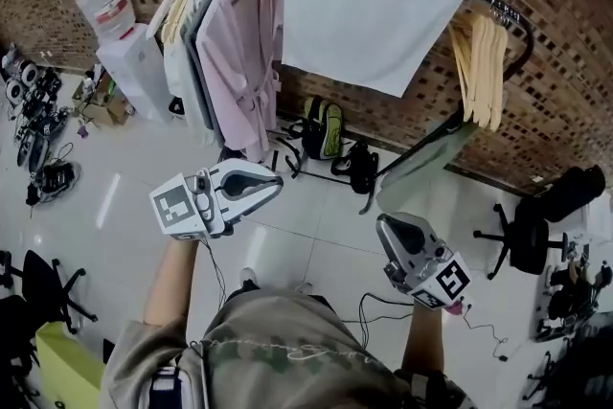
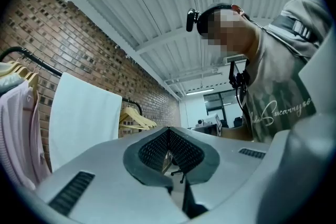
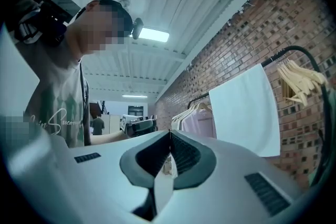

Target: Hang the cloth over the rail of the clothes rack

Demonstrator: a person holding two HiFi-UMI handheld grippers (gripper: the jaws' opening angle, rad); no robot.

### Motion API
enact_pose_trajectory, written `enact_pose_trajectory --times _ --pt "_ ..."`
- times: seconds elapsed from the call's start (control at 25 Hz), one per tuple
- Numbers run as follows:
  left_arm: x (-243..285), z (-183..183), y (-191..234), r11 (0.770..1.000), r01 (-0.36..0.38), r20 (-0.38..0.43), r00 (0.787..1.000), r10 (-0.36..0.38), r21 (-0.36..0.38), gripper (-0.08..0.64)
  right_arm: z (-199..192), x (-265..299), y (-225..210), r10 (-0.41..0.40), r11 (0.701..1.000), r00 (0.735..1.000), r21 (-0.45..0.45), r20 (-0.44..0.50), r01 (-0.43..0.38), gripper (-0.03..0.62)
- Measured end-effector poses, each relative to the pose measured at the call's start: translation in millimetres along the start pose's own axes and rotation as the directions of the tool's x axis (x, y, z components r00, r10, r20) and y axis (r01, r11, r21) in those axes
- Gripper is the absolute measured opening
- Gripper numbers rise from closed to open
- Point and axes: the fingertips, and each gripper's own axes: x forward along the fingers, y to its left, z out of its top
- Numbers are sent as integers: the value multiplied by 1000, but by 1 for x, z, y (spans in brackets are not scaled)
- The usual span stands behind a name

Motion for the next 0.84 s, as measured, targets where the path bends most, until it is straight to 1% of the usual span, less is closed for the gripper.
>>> enact_pose_trajectory --times 0.12,0.2,0.28,0.36,0.44,0.56,0.6,0.72,0.84 --pt "-8 -9 -6 999 15 -12 1000 -16 -37 6 -4 13 8 -7 1000 1000 -3 23 7 9" --pt "-15 -12 -8 997 31 -4 999 -31 -71 6 -12 22 18 -3 1000 1000 -7 8 3 9" --pt "-20 -14 -9 996 38 -12 999 -39 -80 6 -19 29 27 7 1000 1000 -5 -21 -7 9" --pt "-23 -17 -6 999 22 -50 998 -24 -40 6 -20 35 32 11 1000 1000 -6 -28 -12 9" --pt "-24 -20 -5 1000 13 -82 997 -13 2 6 -16 41 35 7 1000 1000 -7 -16 -7 9" --pt "-25 -22 -12 999 35 -54 998 -36 -23 6 -19 42 36 -8 1000 1000 -14 -28 7 9" --pt "-26 -23 -14 999 41 -53 998 -42 -21 6 -21 43 36 -13 1000 999 -13 -37 12 9" --pt "-26 -33 -19 998 40 -98 995 -36 40 6 -24 45 37 -22 1000 999 -6 -43 22 9" --pt "-24 -40 -23 999 43 -113 993 -39 31 6 -24 48 42 -25 1000 999 -2 -34 25 9"
